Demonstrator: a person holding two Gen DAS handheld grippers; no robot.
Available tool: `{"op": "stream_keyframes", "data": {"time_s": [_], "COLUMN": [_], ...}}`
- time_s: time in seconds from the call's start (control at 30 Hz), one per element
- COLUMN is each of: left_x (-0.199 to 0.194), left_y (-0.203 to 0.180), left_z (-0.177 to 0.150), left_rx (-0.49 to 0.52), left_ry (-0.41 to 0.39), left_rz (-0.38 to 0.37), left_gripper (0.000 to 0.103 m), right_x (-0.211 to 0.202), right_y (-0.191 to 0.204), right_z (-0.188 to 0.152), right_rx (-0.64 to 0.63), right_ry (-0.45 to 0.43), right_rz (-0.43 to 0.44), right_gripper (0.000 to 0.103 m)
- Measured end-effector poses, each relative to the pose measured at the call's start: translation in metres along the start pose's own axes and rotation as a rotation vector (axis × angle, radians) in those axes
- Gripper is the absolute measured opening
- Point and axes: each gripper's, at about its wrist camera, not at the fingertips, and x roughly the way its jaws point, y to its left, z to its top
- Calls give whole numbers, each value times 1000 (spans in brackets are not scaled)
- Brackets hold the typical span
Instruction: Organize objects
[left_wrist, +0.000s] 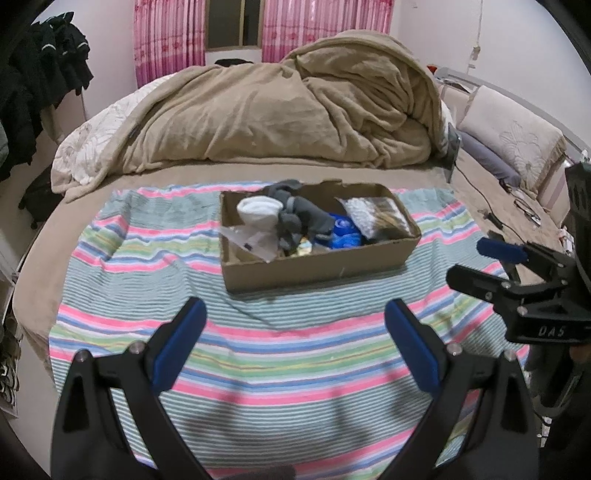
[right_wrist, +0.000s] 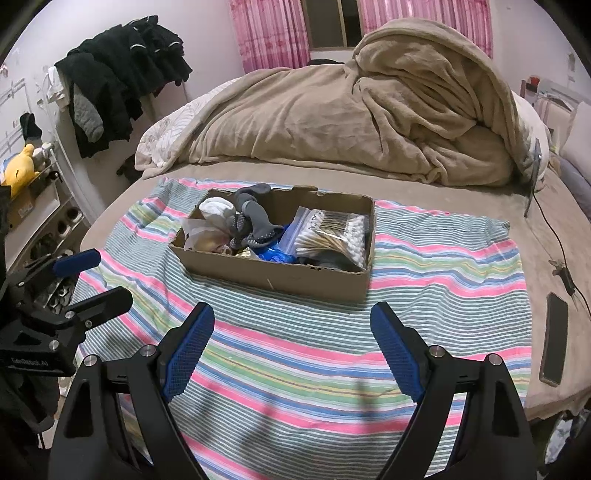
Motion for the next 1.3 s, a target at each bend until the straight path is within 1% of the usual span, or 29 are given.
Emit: {"op": "stream_keyframes", "data": {"time_s": [0.67,0.87,1.3], "left_x": [9,10,13], "left_y": [7,8,10], "left_z": [2,0,-1], "left_rx": [-8,-8,-12], "left_ry": [-1,5,5], "left_rz": [3,-4,6], "left_gripper": [98,98,98], "right_x": [14,15,18], "right_y": [-2,2,3], "right_z": [2,2,2], "right_rx": [3,-7,-15], "right_ry": [27,33,45], "right_rz": [-13,-14,-13], "right_gripper": [89,89,89]}}
